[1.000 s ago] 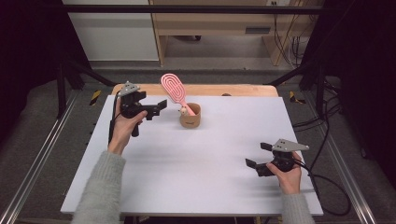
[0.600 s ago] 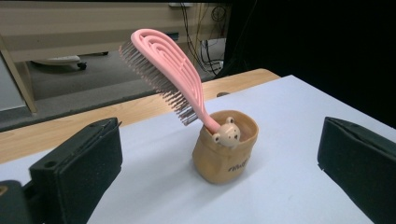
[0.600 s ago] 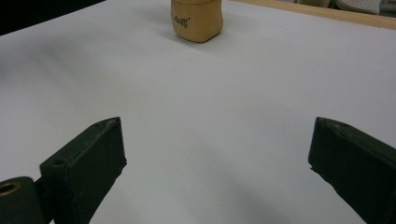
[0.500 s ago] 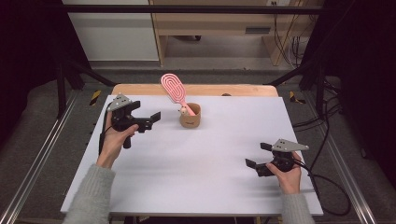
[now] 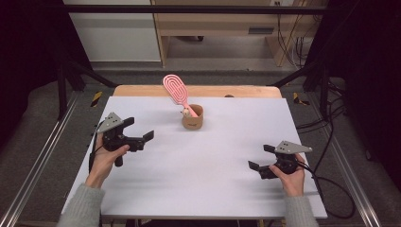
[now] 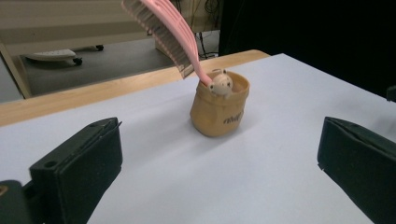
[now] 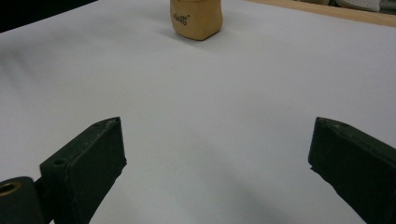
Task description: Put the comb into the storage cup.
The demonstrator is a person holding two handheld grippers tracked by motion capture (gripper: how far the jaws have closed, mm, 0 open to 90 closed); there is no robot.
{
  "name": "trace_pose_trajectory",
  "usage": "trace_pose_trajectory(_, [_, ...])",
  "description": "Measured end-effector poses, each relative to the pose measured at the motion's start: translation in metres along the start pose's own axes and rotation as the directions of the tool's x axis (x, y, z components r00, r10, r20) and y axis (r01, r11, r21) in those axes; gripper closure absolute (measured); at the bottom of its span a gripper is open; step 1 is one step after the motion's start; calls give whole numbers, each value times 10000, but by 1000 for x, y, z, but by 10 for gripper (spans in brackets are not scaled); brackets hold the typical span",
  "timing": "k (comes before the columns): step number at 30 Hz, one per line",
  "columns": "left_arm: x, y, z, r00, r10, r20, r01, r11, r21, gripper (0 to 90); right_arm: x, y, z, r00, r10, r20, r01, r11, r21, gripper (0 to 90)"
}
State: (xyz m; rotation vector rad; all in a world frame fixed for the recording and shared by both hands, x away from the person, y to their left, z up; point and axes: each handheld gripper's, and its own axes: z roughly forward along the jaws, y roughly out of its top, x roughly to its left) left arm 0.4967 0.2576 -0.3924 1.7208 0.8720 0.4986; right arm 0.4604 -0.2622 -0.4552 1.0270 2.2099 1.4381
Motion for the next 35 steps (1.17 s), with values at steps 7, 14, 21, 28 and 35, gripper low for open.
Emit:
trace_pose_trajectory(7, [0, -28, -7, 10000, 26, 74, -28, 9995, 312, 0, 0, 0, 0, 10000, 8, 8, -8, 10000, 33, 45])
trace_pose_trajectory(14, [8, -49, -13, 9999, -164, -42, 166, 9981, 601, 0, 0, -1, 0, 10000, 5, -13, -5, 10000, 56, 44])
trace_pose_trajectory(21, [16, -64, -20, 9993, -336, -166, 348, 9964, 774, 1, 0, -1, 0, 10000, 42, -19, -42, 10000, 46, 44])
trace_pose_trajectory(28, [21, -75, -26, 9986, -321, -419, 359, 9950, 933, 1, 1, -2, 2, 10000, 1, -53, -1, 9999, 165, 44])
trace_pose_trajectory(35, [25, -80, -28, 9981, -402, -465, 448, 9938, 1019, 2, 0, -3, 2, 10000, 21, -38, -20, 9998, 203, 44])
